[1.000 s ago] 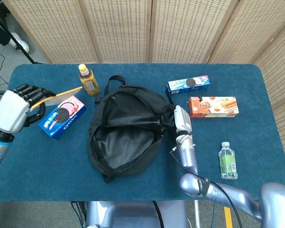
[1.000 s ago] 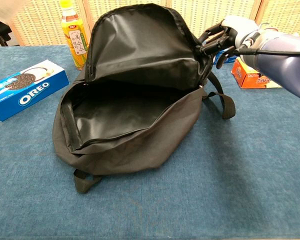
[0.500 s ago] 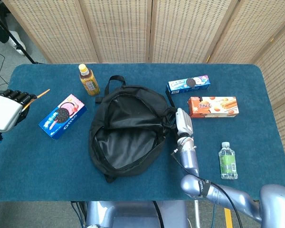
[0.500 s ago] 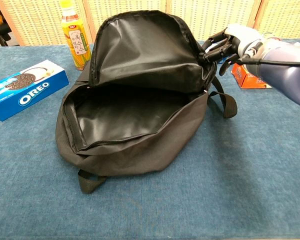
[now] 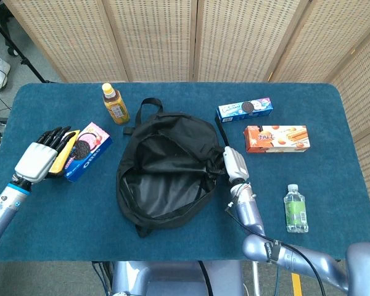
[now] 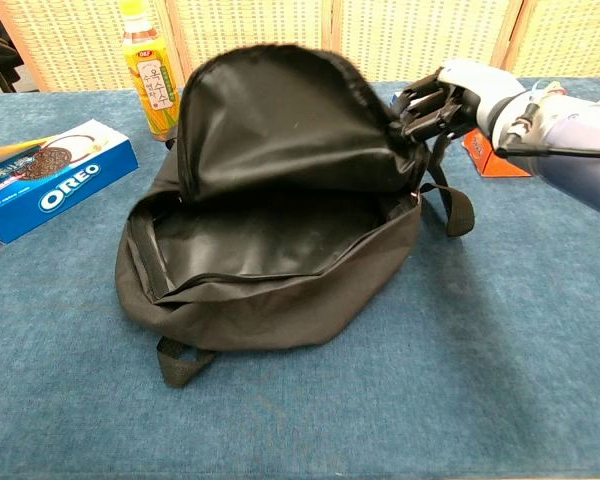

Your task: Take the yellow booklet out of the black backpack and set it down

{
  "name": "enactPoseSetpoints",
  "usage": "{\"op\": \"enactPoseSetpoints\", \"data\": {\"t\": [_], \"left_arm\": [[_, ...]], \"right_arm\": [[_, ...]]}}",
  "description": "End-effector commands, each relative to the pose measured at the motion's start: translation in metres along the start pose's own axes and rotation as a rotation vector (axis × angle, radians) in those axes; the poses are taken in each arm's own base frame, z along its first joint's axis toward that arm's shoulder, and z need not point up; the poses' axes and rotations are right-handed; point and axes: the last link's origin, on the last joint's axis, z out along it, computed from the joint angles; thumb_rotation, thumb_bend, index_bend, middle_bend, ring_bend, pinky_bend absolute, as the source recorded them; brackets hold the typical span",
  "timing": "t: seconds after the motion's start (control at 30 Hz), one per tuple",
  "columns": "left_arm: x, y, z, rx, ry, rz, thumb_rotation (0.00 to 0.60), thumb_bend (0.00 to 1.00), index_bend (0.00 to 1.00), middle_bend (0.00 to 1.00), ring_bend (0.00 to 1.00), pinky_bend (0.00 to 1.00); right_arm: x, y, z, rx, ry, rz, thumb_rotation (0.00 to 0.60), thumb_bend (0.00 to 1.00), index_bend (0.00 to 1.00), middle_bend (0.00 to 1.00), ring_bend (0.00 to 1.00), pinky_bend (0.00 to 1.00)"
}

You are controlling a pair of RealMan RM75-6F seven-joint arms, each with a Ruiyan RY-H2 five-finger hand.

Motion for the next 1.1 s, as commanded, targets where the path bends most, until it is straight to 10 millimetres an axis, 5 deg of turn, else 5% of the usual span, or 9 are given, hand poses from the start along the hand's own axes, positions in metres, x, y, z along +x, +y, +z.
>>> {"op": "enactPoseSetpoints", "data": {"t": [0.03, 0.1, 0.33, 0.6, 0.87, 1.1], "left_arm": [[0.031, 0.003, -0.018, 0.013, 0.055, -0.144, 0.600, 0.00, 0.00, 0.00, 0.00, 0.13], [0.041, 0.003, -0.024, 0.024, 0.082, -0.153, 0.600, 0.00, 0.00, 0.00, 0.00, 0.12], [0.057, 0.000, -0.040, 0.074, 0.119, -0.153, 0.600, 0.00, 0.00, 0.00, 0.00, 0.12], [0.053, 0.001, -0.065, 0.159, 0.110, -0.166, 0.600, 0.00, 0.00, 0.00, 0.00, 0.12], [0.049, 0.003, -0.111, 0.300, 0.085, -0.187, 0.600, 0.00, 0.00, 0.00, 0.00, 0.12], [0.043, 0.003, -0.142, 0.382, 0.071, -0.178, 0.600, 0.00, 0.00, 0.00, 0.00, 0.12]], "right_arm": [[0.005, 0.004, -0.012, 0.125, -0.144, -0.170, 0.600, 0.00, 0.26, 0.07, 0.08, 0.27], [0.011, 0.003, -0.017, 0.187, -0.174, -0.263, 0.600, 0.00, 0.22, 0.02, 0.01, 0.20], [0.043, -0.009, -0.036, 0.429, -0.157, -0.550, 0.600, 0.00, 0.20, 0.00, 0.00, 0.18], [0.108, 0.004, -0.057, 0.578, -0.042, -0.844, 0.600, 0.00, 0.20, 0.00, 0.00, 0.18], [0.173, 0.062, -0.086, 0.476, 0.195, -1.003, 0.600, 0.00, 0.20, 0.00, 0.00, 0.18], [0.192, 0.119, -0.130, 0.358, 0.319, -0.966, 0.600, 0.00, 0.20, 0.00, 0.00, 0.16]]}}
